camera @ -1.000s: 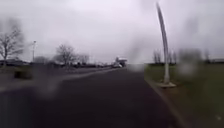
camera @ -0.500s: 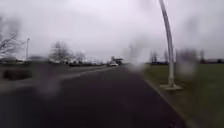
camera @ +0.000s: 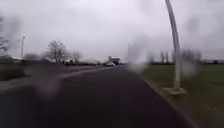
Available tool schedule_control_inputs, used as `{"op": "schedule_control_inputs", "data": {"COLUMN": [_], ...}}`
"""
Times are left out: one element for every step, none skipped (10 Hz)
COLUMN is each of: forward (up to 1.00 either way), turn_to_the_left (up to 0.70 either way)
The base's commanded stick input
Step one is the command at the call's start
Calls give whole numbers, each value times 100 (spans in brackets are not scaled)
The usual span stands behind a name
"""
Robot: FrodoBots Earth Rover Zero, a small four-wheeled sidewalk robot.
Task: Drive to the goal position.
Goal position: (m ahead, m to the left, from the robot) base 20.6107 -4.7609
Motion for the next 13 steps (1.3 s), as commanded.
{"op": "schedule_control_inputs", "data": {"forward": [100,100,100,100,100,100,100,100,100,100,100,100,100], "turn_to_the_left": [0,0,0,0,0,0,0,0,0,0,0,0,0]}}
